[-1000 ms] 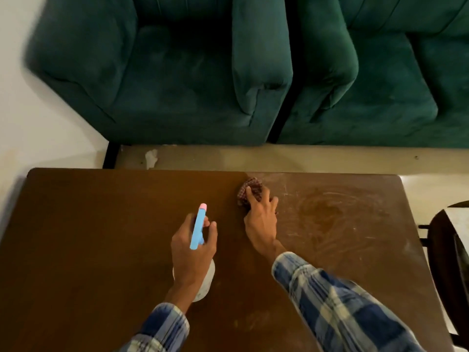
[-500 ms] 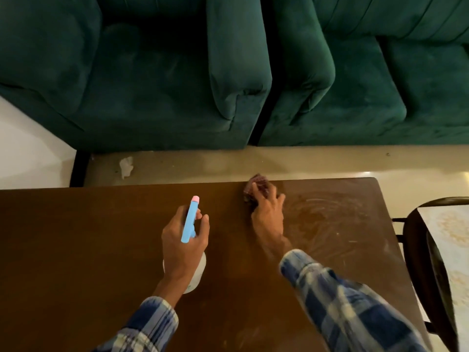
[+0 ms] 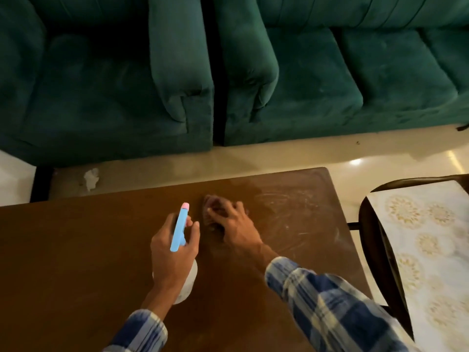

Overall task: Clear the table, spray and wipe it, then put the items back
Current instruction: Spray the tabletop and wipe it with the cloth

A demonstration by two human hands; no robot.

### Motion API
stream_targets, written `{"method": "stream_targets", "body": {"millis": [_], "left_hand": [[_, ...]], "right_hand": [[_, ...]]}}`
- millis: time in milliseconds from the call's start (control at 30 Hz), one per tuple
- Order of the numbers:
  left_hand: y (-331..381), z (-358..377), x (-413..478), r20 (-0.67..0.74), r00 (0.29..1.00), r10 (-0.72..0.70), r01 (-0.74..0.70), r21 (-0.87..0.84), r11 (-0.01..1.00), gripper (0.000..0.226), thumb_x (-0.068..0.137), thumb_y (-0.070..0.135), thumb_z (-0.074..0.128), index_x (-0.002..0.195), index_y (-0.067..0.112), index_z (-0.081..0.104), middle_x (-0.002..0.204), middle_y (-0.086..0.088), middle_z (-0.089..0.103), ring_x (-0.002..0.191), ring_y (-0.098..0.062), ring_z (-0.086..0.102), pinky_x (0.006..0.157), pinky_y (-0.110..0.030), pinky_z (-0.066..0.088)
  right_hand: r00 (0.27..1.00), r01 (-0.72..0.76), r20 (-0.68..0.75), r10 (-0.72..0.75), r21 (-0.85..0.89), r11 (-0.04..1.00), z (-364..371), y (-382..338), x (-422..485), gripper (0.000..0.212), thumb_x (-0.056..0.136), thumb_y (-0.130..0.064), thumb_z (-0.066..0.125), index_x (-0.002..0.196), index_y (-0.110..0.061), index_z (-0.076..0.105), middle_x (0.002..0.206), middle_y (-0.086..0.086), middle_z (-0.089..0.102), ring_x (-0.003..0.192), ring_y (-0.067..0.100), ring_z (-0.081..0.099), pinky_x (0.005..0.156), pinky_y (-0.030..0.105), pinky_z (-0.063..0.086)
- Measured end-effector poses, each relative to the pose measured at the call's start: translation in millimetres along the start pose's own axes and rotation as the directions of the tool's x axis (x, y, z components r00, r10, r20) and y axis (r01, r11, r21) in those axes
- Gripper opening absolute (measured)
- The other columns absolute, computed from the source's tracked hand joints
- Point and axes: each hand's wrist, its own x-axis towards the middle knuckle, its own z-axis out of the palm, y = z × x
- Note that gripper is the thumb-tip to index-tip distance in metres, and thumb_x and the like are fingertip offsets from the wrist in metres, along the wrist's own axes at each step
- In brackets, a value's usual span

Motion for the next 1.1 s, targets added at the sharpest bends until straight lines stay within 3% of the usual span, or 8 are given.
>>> {"method": "stream_targets", "body": {"millis": [67, 367, 467, 600, 733, 867, 1000, 1100], "left_hand": [[16, 22, -9, -0.003, 1.000, 0.008, -0.008, 0.011, 1.000, 0.025, 0.084, 0.015, 0.076, 0.096, 0.023, 0.055, 0.071, 0.019, 0.051, 0.075, -0.004, 0.062, 0.053, -0.004, 0.045], [69, 105, -33, 0.038, 0.999, -0.004, 0.006, -0.029, 1.000, 0.016, 0.087, 0.025, 0.072, 0.098, 0.020, 0.061, 0.070, 0.014, 0.056, 0.063, -0.011, 0.062, 0.049, -0.008, 0.046], [86, 133, -40, 0.054, 0.999, -0.007, 0.007, 0.003, 1.000, 0.018, 0.087, 0.031, 0.071, 0.098, 0.020, 0.063, 0.071, 0.017, 0.056, 0.057, -0.010, 0.061, 0.051, -0.009, 0.048], [106, 155, -53, 0.046, 0.998, -0.045, 0.044, 0.026, 0.999, 0.017, 0.086, 0.024, 0.075, 0.096, 0.021, 0.062, 0.070, 0.019, 0.054, 0.064, -0.009, 0.063, 0.054, -0.004, 0.047], [107, 164, -66, 0.050, 0.994, -0.101, 0.098, 0.064, 0.993, 0.021, 0.085, 0.025, 0.077, 0.099, 0.012, 0.069, 0.071, 0.020, 0.055, 0.054, -0.007, 0.061, 0.053, -0.006, 0.049], [106, 165, -78, 0.045, 0.987, -0.153, 0.151, 0.060, 0.987, 0.024, 0.084, 0.031, 0.077, 0.102, 0.023, 0.064, 0.077, 0.023, 0.054, 0.065, -0.009, 0.062, 0.059, -0.016, 0.054], [97, 158, -81, -0.023, 0.978, -0.208, 0.209, 0.076, 0.975, 0.028, 0.085, 0.031, 0.077, 0.106, 0.016, 0.068, 0.078, 0.016, 0.058, 0.065, -0.012, 0.062, 0.052, -0.007, 0.048], [95, 148, -77, -0.033, 0.983, -0.181, 0.183, 0.054, 0.982, 0.022, 0.084, 0.030, 0.076, 0.099, 0.018, 0.065, 0.076, 0.020, 0.058, 0.063, -0.009, 0.064, 0.056, -0.008, 0.051]], "right_hand": [[0.997, 0.073, 0.009, -0.073, -0.007, 0.997, -6, 12, 12, 0.066, 0.092, -0.016, 0.058, 0.153, -0.035, 0.040, 0.160, 0.007, 0.021, 0.132, 0.038, 0.027, 0.108, 0.053, 0.041], [0.810, -0.472, -0.219, 0.544, 0.308, 0.826, -79, 207, -64, 0.073, 0.086, -0.001, 0.049, 0.152, -0.032, 0.043, 0.157, 0.003, 0.025, 0.131, 0.041, 0.028, 0.107, 0.062, 0.042], [0.859, -0.437, -0.168, 0.484, 0.253, 0.863, -72, 216, -95, 0.073, 0.087, -0.001, 0.048, 0.153, -0.031, 0.041, 0.160, 0.005, 0.022, 0.133, 0.044, 0.028, 0.109, 0.062, 0.040], [0.985, -0.158, -0.057, 0.165, 0.104, 0.982, -58, 207, -116, 0.069, 0.094, -0.006, 0.044, 0.153, -0.040, 0.038, 0.162, 0.000, 0.018, 0.137, 0.041, 0.025, 0.107, 0.056, 0.042], [0.851, -0.403, -0.215, 0.480, 0.320, 0.857, -64, 223, -111, 0.066, 0.089, 0.000, 0.049, 0.149, -0.027, 0.050, 0.156, 0.008, 0.027, 0.126, 0.042, 0.033, 0.103, 0.058, 0.046], [0.868, -0.366, -0.238, 0.435, 0.285, 0.886, -69, 228, -90, 0.067, 0.087, 0.001, 0.050, 0.150, -0.023, 0.048, 0.154, 0.012, 0.030, 0.121, 0.039, 0.034, 0.101, 0.056, 0.047], [0.791, -0.451, -0.249, 0.558, 0.377, 0.809, -77, 221, -60, 0.062, 0.089, -0.001, 0.049, 0.148, -0.022, 0.050, 0.155, 0.012, 0.027, 0.129, 0.044, 0.030, 0.104, 0.062, 0.041], [0.893, -0.352, -0.175, 0.415, 0.303, 0.886, -72, 184, -41, 0.062, 0.093, -0.005, 0.048, 0.149, -0.031, 0.046, 0.160, 0.007, 0.020, 0.142, 0.046, 0.018, 0.111, 0.063, 0.035]]}}
